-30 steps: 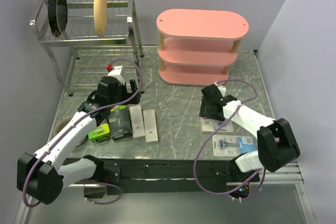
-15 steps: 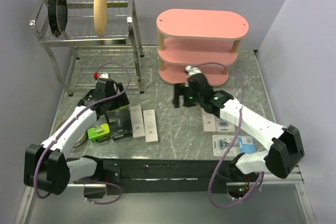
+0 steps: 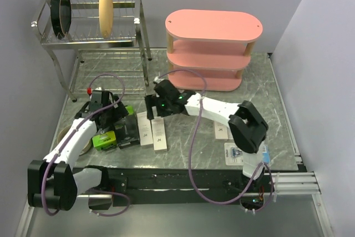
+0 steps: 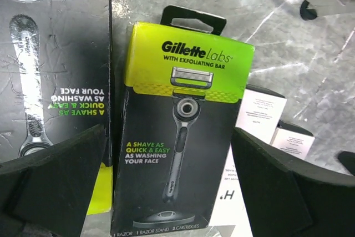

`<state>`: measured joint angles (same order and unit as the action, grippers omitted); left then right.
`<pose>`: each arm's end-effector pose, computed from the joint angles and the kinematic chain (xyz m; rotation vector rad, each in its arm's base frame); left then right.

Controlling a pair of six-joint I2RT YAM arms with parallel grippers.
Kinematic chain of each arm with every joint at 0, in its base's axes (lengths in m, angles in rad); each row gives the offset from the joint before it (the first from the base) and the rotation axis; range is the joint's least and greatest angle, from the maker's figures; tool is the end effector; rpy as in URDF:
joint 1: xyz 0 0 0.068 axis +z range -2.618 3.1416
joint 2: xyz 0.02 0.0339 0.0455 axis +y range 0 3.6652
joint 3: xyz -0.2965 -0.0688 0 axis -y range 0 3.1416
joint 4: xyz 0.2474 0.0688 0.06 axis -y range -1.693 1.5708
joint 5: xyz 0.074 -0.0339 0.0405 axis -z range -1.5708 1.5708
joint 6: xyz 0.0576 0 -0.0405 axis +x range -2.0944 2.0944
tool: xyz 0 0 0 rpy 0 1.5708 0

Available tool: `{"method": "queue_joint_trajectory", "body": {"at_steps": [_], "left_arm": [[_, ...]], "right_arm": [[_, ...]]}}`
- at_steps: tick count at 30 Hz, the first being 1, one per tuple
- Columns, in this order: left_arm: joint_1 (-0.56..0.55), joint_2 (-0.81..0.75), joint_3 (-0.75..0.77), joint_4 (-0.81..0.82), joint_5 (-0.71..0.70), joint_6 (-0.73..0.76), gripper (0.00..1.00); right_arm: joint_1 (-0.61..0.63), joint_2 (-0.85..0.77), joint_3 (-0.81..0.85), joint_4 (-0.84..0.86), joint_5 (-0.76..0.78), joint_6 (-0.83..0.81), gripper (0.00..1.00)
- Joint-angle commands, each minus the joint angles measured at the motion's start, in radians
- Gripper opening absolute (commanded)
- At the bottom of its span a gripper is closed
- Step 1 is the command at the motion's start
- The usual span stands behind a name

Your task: Place and organize the shaving razors onto the shelf

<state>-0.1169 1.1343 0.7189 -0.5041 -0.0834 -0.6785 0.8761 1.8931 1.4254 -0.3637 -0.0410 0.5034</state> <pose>0.2239 -0.0215 0.2328 -0.7268 2.3927 -0.2308 0.2865 0.3476 0.2396 -0.4859 2.4695 0.6604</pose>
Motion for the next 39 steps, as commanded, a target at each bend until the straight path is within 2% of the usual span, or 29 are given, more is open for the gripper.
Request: {"method": "queue_joint_trajectory", "body": {"at_steps": [1, 9, 15, 27, 34, 39], "left_arm": [[0.013, -0.041, -0.010, 0.029, 0.020, -0.010, 0.99], [0.036, -0.038, 0.019, 0.027, 0.039, -0.016, 0.99], [0.057, -0.028, 0.043, 0.026, 0.047, -0.018, 0.99], [0.079, -0.008, 0.037, 0.053, 0.074, -0.030, 0.99], [0.080, 0.013, 0.043, 0.062, 0.074, -0.043, 1.00], [0.080, 0.025, 0.051, 0.070, 0.086, -0.038, 1.00]], "right_arm": [[0.072, 0.053, 0.128, 0.009, 0.039, -0.029, 1.00], [0.129, 0.187, 0.276, -0.061, 0.111, -0.054, 1.00], [0.135, 0.213, 0.233, -0.067, 0.174, -0.006, 1.00], [0.092, 0.198, 0.210, -0.032, 0.193, 0.110, 1.00], [0.086, 0.216, 0.236, -0.044, 0.217, 0.041, 0.97], [0.089, 0.248, 0.268, -0.034, 0.167, 0.015, 0.96]]}}
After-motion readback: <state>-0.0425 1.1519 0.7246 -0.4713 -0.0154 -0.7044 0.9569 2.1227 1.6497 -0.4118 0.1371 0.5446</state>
